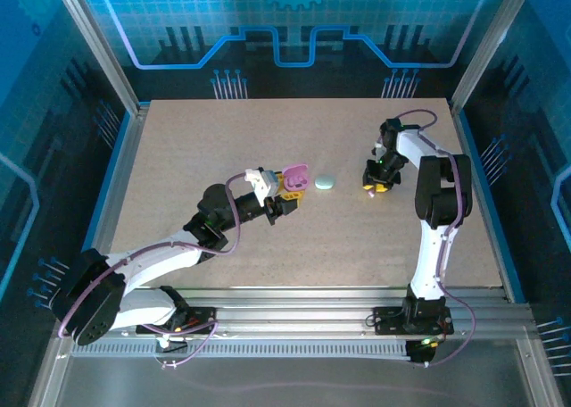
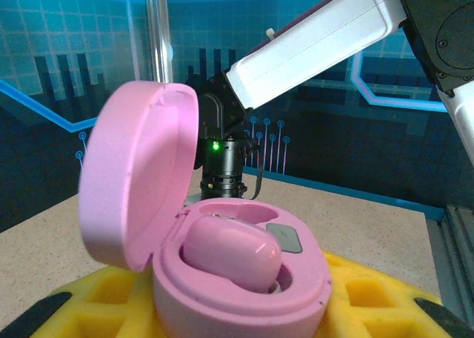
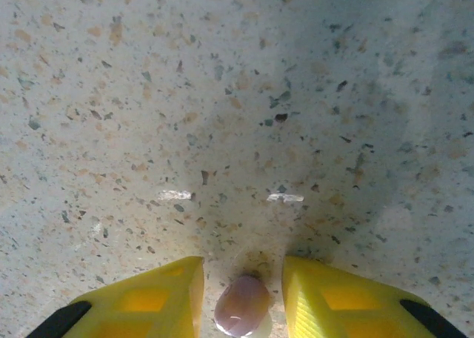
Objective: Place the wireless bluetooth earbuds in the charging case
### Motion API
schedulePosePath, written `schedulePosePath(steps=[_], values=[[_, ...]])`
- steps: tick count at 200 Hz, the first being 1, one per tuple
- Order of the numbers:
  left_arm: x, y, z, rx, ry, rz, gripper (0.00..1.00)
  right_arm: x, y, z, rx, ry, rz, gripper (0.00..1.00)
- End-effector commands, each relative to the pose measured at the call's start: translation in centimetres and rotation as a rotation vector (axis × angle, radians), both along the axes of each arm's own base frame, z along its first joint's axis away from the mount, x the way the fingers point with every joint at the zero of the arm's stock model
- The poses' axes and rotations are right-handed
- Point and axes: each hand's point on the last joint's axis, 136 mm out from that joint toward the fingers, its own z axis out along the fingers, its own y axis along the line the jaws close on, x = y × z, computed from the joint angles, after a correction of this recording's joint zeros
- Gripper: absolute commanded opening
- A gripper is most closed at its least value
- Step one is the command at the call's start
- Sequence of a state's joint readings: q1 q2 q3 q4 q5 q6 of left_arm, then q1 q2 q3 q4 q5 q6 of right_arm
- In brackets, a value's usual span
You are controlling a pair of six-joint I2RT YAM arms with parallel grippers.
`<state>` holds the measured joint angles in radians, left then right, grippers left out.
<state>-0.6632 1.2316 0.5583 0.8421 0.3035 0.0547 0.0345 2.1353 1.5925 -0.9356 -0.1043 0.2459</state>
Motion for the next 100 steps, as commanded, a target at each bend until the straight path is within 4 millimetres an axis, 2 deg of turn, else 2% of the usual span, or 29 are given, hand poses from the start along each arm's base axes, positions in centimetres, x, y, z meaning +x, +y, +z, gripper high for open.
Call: schedulePosePath(steps=[1,100], values=[[-0.74,0.0,1.08,-0.015,-0.036,-0.019,0.32,-0.19,0.39,-0.2,-0.01,0.027,0.018,0.33],[-0.67,-0.06,1.1,-0.016,-0.03,-0.021,0.32,-0.35,0.55,-0.94,-0.005,0.048,0.031,0.26]])
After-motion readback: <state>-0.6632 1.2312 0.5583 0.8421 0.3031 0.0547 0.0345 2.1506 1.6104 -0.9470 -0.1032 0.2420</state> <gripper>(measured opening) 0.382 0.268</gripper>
